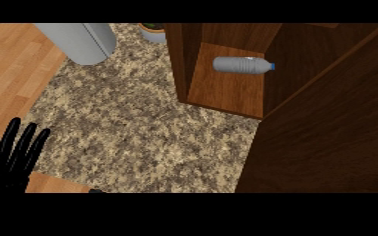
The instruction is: Pick up the bottled water, place it into the cabinet and close the cabinet
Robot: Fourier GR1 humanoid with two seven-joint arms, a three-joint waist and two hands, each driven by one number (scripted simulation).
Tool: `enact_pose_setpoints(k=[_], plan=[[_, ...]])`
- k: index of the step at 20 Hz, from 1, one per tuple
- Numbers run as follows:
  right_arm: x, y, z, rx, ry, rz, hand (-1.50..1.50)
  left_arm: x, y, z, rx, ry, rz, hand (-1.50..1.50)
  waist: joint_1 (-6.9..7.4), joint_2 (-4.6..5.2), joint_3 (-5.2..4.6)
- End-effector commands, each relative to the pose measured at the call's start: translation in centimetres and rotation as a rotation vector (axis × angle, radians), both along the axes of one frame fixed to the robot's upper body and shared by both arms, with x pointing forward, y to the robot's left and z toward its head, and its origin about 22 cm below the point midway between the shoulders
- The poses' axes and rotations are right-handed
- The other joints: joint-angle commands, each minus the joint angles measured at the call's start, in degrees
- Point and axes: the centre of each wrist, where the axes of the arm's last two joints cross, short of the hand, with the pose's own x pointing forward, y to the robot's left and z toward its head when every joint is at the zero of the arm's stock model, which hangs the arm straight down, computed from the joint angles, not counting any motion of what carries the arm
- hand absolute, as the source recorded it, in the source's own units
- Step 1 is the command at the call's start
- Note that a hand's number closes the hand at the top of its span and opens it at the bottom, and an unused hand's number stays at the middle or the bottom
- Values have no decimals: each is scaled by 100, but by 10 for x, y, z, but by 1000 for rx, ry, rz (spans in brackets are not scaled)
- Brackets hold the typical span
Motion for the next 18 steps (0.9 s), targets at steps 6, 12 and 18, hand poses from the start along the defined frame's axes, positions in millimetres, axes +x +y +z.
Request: enact_pose_setpoints(k=[6,12,18], plan=[[14,15,19,-160,-146,257,150,3,8,3,14,-5,-34,-150,346,24,-54],[21,20,19,-181,-150,271,150,5,12,5,22,-1,-35,-150,292,21,-65],[31,25,26,-209,-202,286,150,9,18,8,20,-8,-31,-150,227,24,-69]])
